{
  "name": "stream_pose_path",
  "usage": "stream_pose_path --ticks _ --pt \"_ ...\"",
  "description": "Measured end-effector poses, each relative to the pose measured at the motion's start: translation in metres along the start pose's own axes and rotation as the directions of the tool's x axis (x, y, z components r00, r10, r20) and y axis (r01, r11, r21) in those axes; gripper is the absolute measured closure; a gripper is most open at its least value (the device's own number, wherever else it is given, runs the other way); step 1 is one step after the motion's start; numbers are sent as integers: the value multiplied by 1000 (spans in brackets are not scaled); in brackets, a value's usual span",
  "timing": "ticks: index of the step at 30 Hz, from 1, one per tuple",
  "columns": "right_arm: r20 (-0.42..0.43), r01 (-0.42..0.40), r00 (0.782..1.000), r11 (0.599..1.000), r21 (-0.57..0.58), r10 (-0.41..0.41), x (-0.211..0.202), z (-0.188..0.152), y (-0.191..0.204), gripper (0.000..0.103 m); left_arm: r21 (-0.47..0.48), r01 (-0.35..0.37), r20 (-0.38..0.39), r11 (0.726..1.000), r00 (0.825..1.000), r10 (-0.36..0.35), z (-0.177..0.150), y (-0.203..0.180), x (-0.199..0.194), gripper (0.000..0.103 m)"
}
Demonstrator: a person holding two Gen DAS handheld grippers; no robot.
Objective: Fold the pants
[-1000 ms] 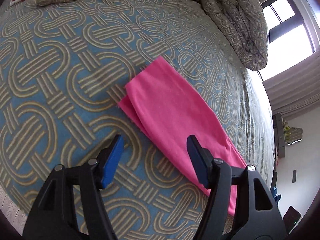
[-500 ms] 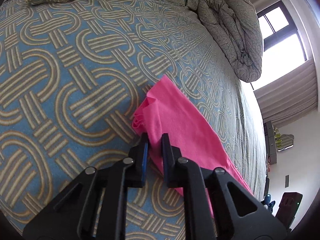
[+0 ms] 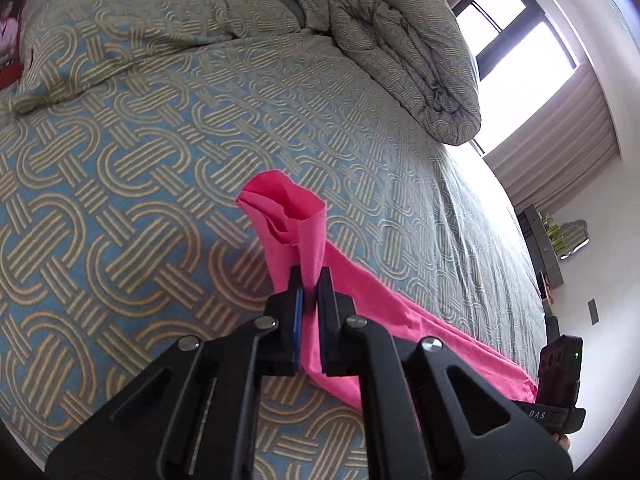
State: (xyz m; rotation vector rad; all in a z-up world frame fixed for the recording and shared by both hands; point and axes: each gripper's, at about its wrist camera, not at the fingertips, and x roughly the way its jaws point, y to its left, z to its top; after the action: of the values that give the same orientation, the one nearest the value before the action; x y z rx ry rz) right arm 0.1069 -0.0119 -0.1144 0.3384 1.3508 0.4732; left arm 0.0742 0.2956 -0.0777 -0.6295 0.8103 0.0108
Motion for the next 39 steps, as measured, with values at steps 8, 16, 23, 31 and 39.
stream_pose_path --ticks 8,16,23,31,39 --pt "92 -20 996 1000 -10 21 -62 -29 -49 39 198 51 -25 979 999 -46 -4 -92 -10 96" --pt "255 -60 966 992 114 29 -130 -59 -134 38 405 196 -203 893 972 -122 -74 -225 31 96" --pt "356 -133 933 963 236 41 -158 -80 -199 38 496 340 -450 799 888 -98 -180 -323 99 96" --pt "387 -137 922 943 303 10 -182 -105 -249 38 587 312 -459 747 888 -11 -219 -342 88 88" --pt "395 -257 906 938 233 150 -174 -99 -236 38 539 105 -292 836 954 69 -163 -276 60 72"
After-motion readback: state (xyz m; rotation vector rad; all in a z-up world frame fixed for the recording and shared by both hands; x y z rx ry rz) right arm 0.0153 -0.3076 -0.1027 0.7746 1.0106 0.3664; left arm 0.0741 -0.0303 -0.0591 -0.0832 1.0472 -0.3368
